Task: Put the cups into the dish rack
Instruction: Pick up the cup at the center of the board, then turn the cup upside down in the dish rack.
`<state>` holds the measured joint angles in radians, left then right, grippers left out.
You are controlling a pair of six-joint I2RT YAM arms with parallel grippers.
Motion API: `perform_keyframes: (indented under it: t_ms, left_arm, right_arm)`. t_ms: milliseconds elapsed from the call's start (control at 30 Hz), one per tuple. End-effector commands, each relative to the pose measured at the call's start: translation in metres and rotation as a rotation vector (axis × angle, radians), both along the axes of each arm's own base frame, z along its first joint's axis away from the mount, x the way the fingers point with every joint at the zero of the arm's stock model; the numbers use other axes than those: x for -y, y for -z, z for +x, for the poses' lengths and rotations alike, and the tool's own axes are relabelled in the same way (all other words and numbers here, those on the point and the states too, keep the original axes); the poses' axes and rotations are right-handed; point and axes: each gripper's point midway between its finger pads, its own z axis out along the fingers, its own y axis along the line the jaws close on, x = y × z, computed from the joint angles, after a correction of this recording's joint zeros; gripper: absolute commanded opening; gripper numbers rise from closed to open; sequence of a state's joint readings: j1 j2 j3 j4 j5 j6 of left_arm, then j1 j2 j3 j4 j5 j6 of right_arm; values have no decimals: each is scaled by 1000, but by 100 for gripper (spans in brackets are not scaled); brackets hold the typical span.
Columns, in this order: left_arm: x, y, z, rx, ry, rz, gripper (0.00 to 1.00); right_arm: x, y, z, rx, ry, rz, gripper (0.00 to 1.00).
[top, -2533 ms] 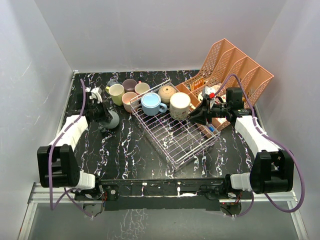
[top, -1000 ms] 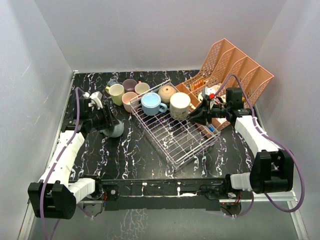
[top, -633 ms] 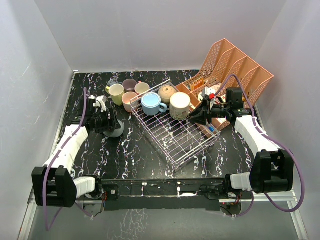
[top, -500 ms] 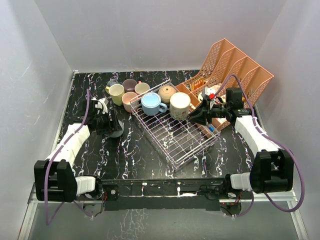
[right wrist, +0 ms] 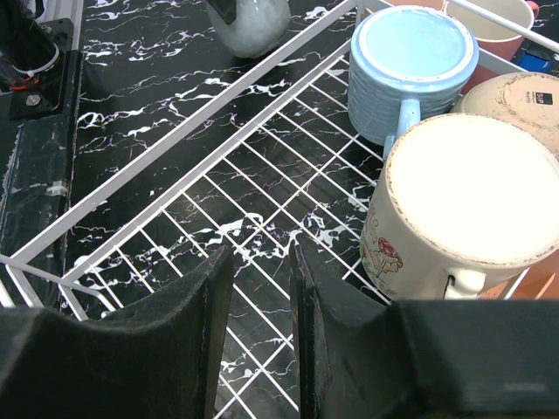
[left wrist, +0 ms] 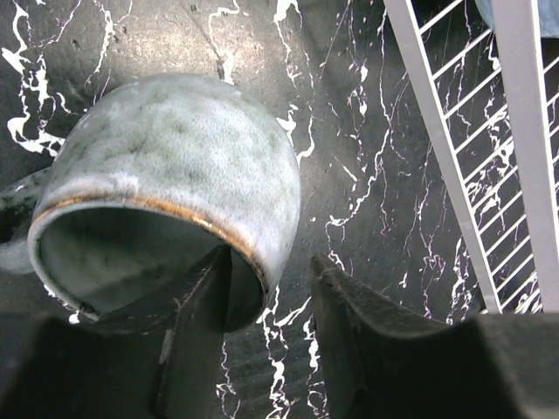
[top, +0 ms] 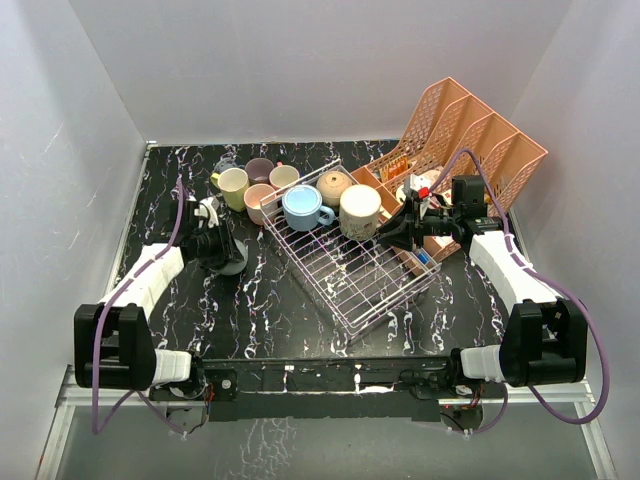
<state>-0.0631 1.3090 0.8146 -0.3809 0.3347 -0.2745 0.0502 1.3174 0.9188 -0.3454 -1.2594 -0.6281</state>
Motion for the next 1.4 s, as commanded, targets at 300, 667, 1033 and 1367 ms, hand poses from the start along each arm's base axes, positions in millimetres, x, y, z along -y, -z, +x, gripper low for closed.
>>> perform_keyframes:
  t_ms: [300,667,1033,1367]
  left_arm:
    - [8,2,4,8,16,-38,0]
    - [22,-86,2,233,-26,-176,0]
    - [68,-256,-13,546,-19,-739,0]
    - [87,-372,-37,742,39,-1184,0]
  right_arm:
    - [1,-3,2,23,-9,4,35]
    - [0,-5,0,28,-17,10,35]
    - [-9,-32,-8,75,-106,58,35]
    - [-28,-99,1,172,-203,91,47]
